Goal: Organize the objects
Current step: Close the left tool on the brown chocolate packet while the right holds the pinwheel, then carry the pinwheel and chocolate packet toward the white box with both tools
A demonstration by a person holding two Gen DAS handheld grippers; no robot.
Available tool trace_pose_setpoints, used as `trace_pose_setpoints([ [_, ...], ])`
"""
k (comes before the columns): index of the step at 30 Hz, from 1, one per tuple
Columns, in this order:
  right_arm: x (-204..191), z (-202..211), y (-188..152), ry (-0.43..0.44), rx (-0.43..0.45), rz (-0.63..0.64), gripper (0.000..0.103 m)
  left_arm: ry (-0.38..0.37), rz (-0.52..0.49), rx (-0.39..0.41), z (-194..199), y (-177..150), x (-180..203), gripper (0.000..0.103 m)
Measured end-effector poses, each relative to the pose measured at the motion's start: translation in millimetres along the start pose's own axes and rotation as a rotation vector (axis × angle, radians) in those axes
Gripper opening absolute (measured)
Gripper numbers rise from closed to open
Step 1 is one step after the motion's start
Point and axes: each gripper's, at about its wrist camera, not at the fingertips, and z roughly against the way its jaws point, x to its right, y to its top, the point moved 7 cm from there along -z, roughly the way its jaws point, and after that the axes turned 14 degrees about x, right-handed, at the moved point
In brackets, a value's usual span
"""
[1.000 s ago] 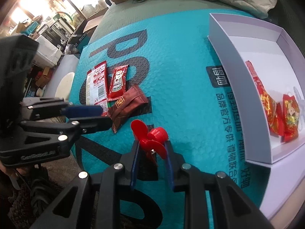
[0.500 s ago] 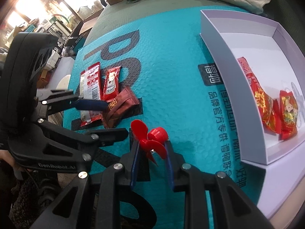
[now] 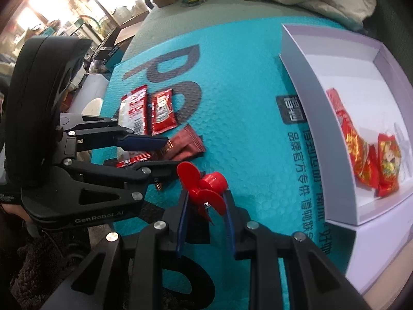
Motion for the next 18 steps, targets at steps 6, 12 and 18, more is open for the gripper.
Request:
trace_pose_setpoints([
  [6, -12, 19, 14, 0.020, 0.034, 0.019, 0.025, 0.017, 0.037, 0.050, 34, 4, -4, 0.032],
  [12, -33, 46, 29, 0.023, 0.060, 0.102, 0.025, 0.039, 0.083, 0.109, 55, 4, 1, 0.032],
  [18, -54, 72, 43, 0.039, 0.112, 0.181, 0.025, 0.084, 0.055, 0.172, 95, 9, 8, 0.032],
])
